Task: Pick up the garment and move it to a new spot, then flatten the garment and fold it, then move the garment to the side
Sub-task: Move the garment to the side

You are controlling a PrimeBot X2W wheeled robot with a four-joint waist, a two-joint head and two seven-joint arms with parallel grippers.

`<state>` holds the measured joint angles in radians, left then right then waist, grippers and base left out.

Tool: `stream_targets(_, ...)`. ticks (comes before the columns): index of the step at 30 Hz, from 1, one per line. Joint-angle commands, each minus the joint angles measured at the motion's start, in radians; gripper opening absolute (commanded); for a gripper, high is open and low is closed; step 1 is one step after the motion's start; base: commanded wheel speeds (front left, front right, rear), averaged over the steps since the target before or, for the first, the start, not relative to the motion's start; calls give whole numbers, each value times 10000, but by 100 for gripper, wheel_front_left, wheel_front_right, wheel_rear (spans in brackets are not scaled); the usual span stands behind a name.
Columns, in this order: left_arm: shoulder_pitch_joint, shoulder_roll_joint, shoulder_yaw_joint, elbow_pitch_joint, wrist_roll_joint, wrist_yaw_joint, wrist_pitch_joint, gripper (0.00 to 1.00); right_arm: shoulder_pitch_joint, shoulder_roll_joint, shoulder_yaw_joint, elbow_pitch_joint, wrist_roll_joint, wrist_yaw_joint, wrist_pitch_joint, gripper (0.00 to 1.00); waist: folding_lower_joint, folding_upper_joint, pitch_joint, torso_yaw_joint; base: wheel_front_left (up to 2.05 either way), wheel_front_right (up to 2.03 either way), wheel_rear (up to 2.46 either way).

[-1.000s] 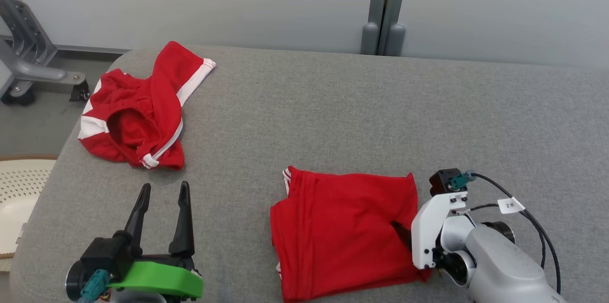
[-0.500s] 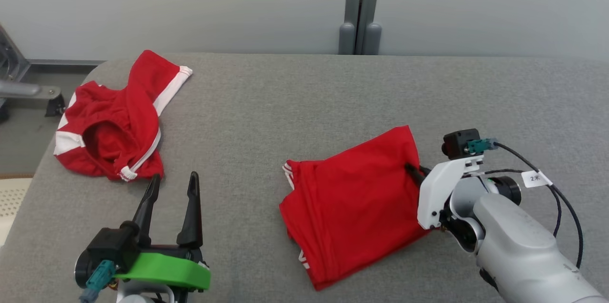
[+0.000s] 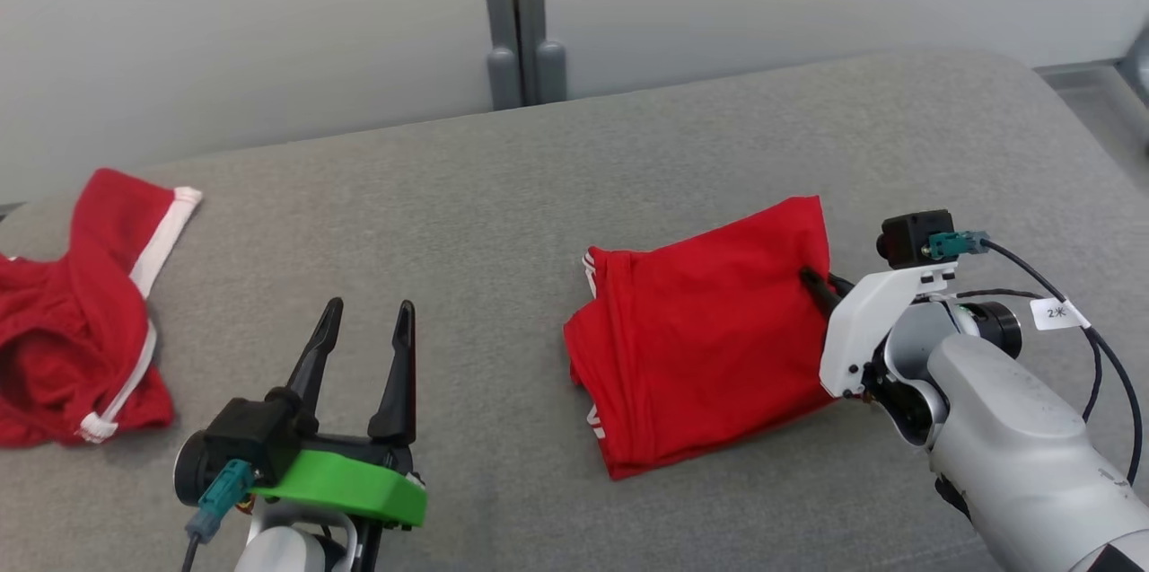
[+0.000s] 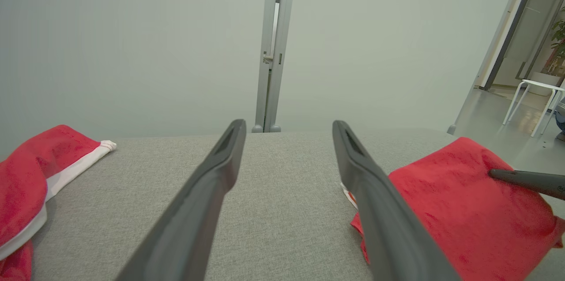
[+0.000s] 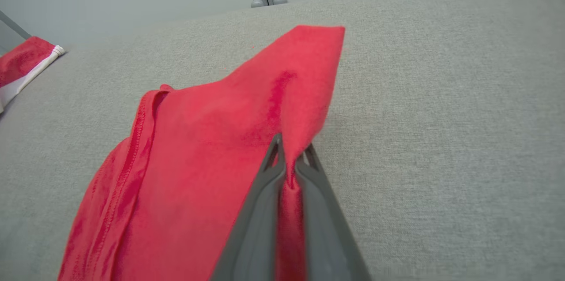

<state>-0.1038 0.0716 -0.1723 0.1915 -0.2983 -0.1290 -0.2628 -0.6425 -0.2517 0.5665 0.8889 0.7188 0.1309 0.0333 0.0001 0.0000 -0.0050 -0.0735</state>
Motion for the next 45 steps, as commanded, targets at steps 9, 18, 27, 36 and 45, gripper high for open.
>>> stream_targets(9,-456,-39,-403,96,-19,-29,-23,100,-242,-81,348,-74,471,-4,-351,0,-1,0,637,-2152,0,0,0)
stream_targets(18,-1169,94,-752,66,119,-29,-24,100,-1273,-684,1170,-777,738,-6,-834,0,-1,0,2038,-2032,0,0,0)
stream_targets(27,-2628,479,-1277,14,357,-29,-24,100,-3736,-1993,1372,-468,1364,-6,-1378,0,-1,0,4555,-1154,0,0,0)
stream_targets(36,-3339,696,-1314,-104,513,-29,-24,100,-4988,-3289,1015,917,2270,-7,-1813,0,-1,0,5872,-612,0,0,0)
stream_targets(45,-3352,653,-1226,-75,494,-29,-24,100,-5375,-3608,872,2498,2447,-8,-2266,100,-1,0,5791,-473,0,0,0)
